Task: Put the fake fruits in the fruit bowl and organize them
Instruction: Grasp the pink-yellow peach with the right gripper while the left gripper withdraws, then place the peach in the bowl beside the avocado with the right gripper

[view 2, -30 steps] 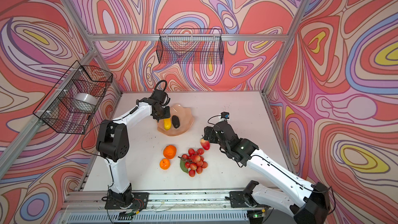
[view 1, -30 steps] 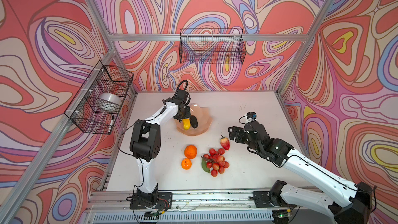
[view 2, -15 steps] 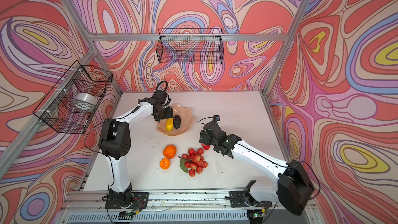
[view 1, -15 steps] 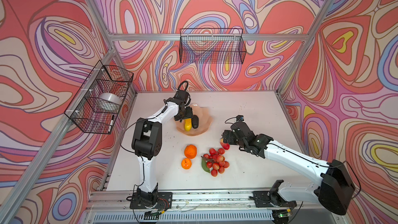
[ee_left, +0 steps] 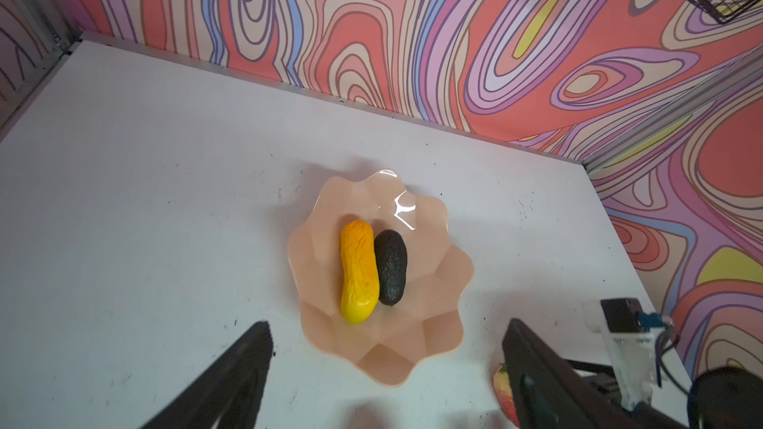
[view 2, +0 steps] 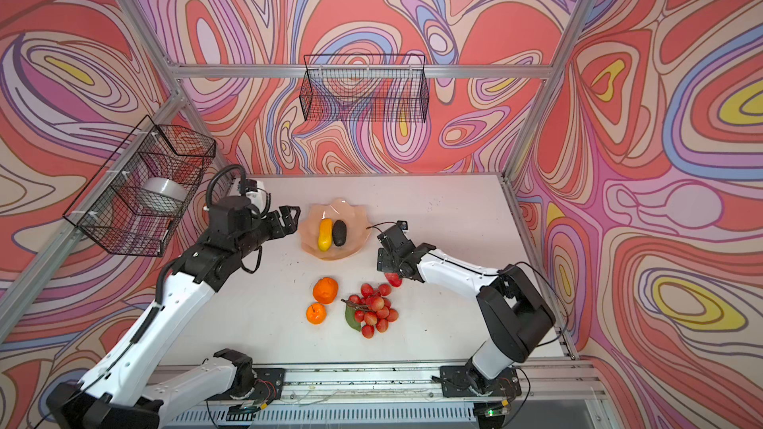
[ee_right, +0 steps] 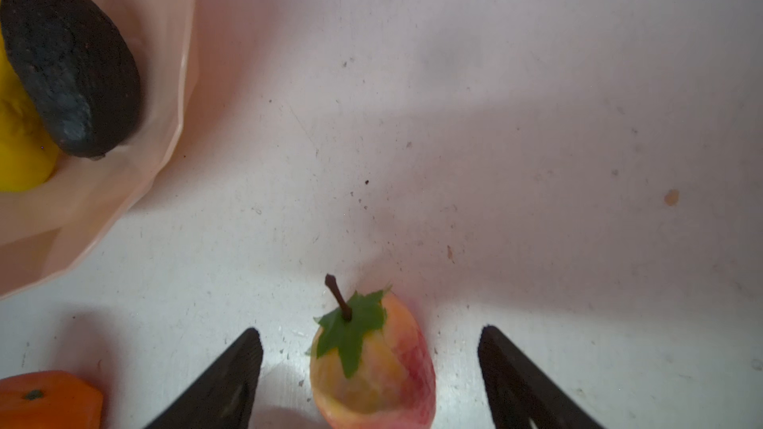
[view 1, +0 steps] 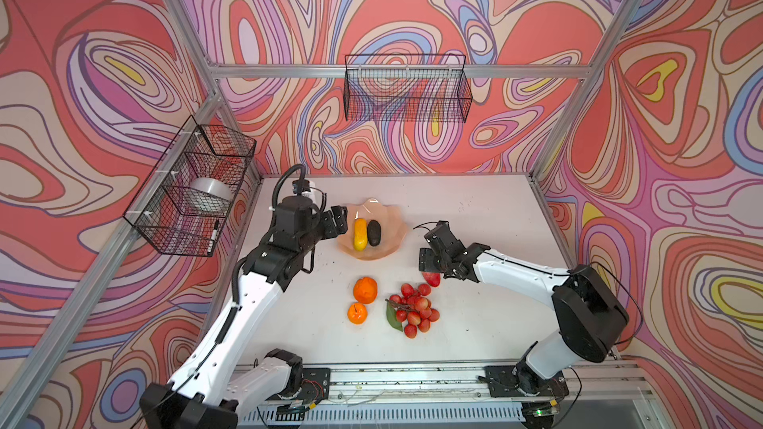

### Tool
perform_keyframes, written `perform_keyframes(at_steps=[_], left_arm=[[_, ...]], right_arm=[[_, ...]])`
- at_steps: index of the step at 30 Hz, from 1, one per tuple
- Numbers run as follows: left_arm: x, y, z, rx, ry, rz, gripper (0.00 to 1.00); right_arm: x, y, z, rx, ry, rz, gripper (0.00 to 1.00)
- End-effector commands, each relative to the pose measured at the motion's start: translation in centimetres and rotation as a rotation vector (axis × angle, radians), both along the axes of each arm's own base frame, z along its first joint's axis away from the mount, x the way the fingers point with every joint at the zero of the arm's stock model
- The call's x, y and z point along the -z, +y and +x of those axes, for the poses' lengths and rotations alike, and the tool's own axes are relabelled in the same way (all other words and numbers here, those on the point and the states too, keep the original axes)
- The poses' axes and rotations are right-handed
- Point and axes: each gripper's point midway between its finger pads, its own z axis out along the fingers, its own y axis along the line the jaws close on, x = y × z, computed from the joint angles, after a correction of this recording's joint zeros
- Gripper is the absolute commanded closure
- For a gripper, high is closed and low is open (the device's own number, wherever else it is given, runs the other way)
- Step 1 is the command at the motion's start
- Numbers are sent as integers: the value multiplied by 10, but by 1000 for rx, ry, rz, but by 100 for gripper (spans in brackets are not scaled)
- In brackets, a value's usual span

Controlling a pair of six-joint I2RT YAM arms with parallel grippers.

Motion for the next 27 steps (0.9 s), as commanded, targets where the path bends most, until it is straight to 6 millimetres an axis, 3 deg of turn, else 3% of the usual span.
perform_keyframes(at_steps=[1, 5, 10, 18, 21, 24, 27], left_arm=[[43, 21, -36, -68, 100, 24, 9], [62, 21, -66, -48, 114, -51, 8], [78, 14, -77, -18, 150, -106, 8], [85, 11, -78, -7, 179, -109, 8], [86, 11, -78, -5, 180, -107, 8], [86, 10, -80, 4, 185, -105, 8], [90, 9, -82, 6, 192, -112, 8]], right_arm=[[12, -1, 0, 9, 44, -19, 16], [24, 0, -8, 14, 75, 6, 16], [35, 4, -14, 16, 106, 42, 19], [32, -6, -17, 63, 88, 38, 47], [17, -16, -16, 74, 58, -8, 54], [-24, -19, -6, 52, -16, -41, 57], [-71, -4, 11, 2, -116, 11, 59]])
